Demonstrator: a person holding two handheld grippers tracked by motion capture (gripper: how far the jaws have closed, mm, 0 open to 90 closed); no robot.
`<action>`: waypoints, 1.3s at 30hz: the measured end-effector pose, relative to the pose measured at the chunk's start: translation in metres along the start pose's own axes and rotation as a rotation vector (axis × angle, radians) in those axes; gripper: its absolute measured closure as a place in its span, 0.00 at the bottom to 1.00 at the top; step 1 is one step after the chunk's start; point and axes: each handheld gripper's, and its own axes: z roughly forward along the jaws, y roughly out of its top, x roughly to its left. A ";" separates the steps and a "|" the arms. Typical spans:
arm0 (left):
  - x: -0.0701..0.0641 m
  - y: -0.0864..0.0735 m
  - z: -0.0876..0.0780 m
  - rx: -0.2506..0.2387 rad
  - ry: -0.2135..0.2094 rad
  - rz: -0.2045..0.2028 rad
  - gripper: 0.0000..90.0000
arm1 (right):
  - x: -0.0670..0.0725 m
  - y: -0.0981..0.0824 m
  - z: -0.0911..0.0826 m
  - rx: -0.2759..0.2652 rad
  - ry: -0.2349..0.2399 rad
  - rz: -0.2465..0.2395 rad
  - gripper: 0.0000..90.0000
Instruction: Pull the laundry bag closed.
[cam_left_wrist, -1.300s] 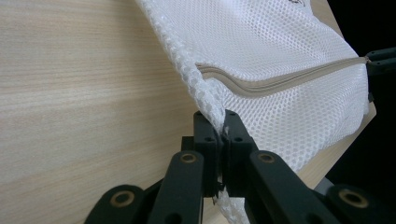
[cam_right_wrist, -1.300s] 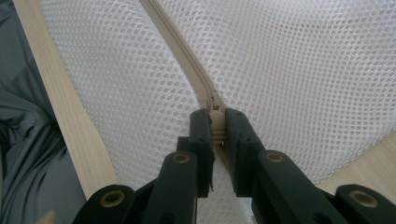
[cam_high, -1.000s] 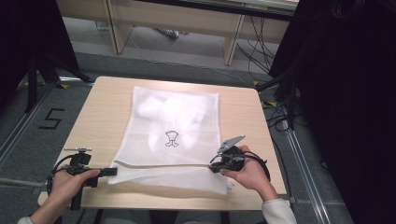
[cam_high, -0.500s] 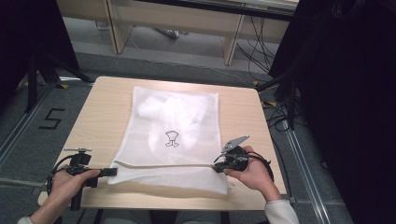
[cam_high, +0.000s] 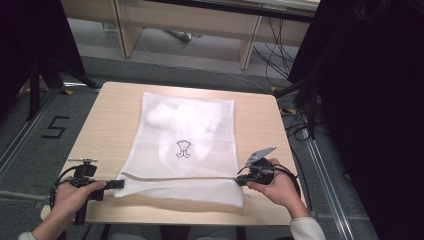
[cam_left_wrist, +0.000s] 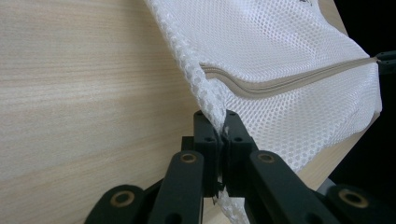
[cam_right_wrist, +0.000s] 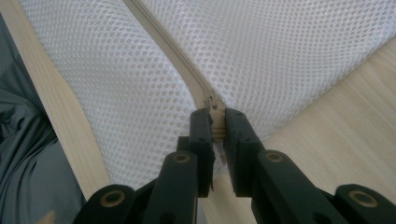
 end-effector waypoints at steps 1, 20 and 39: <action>0.000 0.000 0.000 0.004 0.012 0.009 0.96 | 0.000 0.000 0.000 0.000 0.003 0.002 0.96; -0.010 -0.002 -0.001 0.007 0.131 0.151 0.75 | -0.021 -0.021 -0.015 -0.095 -0.185 0.076 0.96; 0.017 0.008 -0.031 -0.266 0.210 0.053 0.32 | -0.020 -0.031 -0.001 -0.206 -0.315 0.197 0.72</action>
